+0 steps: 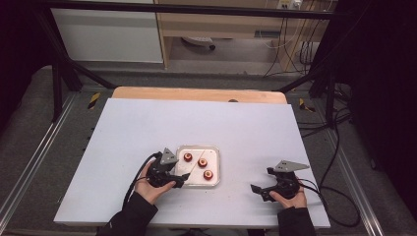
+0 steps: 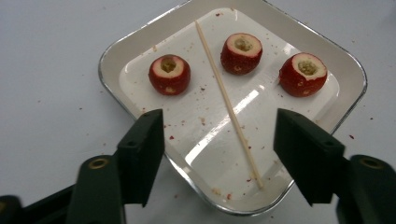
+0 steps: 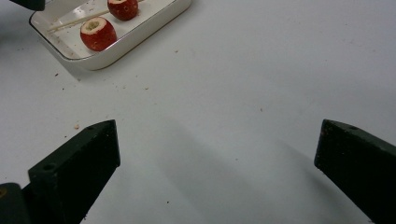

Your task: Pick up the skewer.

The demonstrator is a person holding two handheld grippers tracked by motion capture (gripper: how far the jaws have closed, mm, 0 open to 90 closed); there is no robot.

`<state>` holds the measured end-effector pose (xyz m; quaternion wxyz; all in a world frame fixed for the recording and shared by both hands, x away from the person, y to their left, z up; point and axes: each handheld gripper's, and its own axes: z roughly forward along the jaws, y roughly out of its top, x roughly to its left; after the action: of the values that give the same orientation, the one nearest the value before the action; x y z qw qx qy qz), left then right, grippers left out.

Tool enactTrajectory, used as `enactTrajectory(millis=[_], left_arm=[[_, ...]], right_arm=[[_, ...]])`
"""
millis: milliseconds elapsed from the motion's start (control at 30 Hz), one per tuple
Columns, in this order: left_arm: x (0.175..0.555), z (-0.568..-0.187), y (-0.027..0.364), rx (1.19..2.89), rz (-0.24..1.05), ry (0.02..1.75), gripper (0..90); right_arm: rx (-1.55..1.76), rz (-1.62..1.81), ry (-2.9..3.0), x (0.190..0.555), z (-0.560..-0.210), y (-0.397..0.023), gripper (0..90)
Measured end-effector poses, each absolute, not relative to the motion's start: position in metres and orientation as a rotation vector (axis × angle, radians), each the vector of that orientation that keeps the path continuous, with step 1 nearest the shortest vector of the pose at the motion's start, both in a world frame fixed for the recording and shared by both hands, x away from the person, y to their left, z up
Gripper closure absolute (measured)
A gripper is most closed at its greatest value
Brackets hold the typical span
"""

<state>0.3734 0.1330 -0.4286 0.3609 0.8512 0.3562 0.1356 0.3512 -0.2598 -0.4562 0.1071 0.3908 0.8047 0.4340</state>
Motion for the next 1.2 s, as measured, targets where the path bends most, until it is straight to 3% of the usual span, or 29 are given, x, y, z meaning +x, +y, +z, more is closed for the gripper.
enactTrajectory(millis=[67, 467, 1200], left_arm=[[0.374, -0.430, 0.129, 2.201, 0.360, 0.924, 43.8], [0.374, -0.439, 0.113, 2.215, 0.370, 0.973, 64.6], [0.365, -0.445, 0.104, 2.177, 0.432, 1.042, 84.0]], right_arm=[[1.151, 1.278, 2.368, 0.351, -0.456, -0.260, 0.7], [1.153, 1.279, 2.370, 0.351, -0.456, -0.260, 0.8], [1.157, 1.282, 2.376, 0.351, -0.456, -0.259, 0.8]])
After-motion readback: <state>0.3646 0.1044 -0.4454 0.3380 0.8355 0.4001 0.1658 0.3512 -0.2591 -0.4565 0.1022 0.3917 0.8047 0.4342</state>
